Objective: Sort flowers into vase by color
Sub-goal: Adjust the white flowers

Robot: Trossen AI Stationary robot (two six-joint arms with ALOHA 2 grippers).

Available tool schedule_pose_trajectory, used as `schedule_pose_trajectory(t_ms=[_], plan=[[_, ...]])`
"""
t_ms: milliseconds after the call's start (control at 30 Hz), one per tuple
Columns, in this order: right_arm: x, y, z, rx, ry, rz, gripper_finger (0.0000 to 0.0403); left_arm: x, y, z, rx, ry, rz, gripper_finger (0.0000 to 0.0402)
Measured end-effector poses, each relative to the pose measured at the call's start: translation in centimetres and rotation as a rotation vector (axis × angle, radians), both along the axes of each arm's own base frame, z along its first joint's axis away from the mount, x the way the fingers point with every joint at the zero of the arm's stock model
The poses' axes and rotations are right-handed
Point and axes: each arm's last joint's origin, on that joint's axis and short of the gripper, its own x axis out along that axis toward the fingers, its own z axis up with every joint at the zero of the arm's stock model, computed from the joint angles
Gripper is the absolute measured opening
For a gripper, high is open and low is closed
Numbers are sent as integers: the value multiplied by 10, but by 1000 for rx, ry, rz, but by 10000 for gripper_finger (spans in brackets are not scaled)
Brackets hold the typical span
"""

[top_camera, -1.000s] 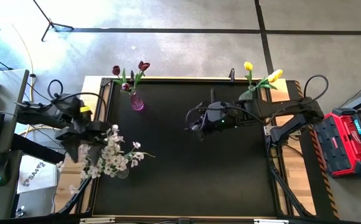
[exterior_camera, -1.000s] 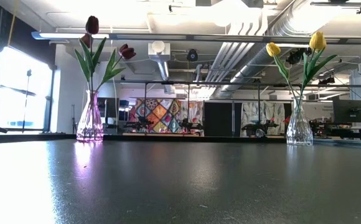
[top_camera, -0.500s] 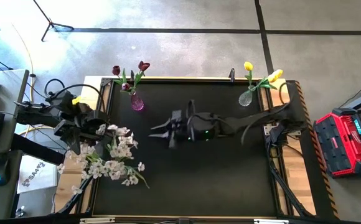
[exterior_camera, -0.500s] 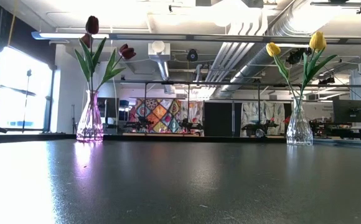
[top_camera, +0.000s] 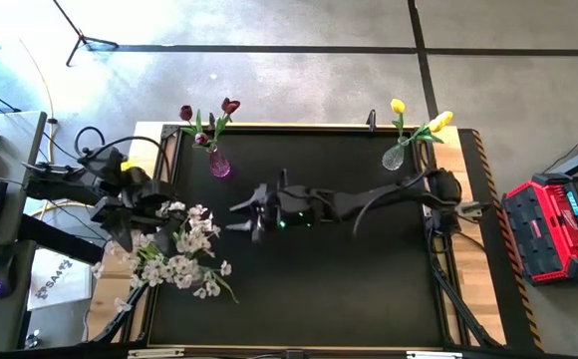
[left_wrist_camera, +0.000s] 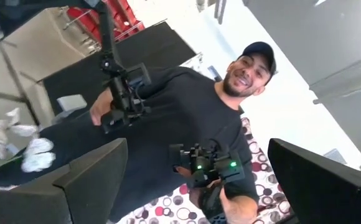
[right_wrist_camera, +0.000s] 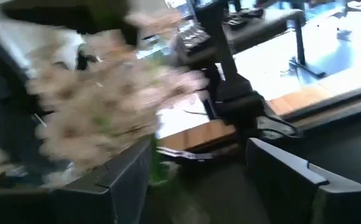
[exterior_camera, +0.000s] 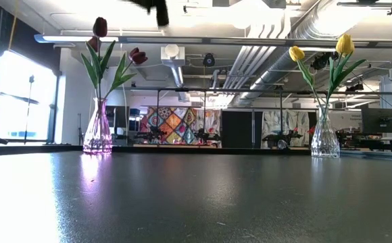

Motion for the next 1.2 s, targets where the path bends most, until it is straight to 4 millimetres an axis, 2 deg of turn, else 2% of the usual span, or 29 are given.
schedule_pose_trajectory(t_ms=[167,267,333,567,867,1000,1200], plan=[[15,-12,-25,74,15,66,239,2,0,-5,26,24,6,376],[23,-11,-42,105,13,118,237,2,0,-5,35,11,21,376],[26,-10,-46,103,-7,129,236,3,0,-6,45,-6,34,376],[45,-6,-35,33,-66,147,236,13,0,-11,100,-41,151,376],[80,13,-14,-130,-3,246,224,21,-1,-18,127,7,118,376],[87,17,-10,-160,17,269,170,21,-1,-18,134,-5,118,376],[88,15,-7,-173,11,266,21,21,-1,-20,142,7,116,376]])
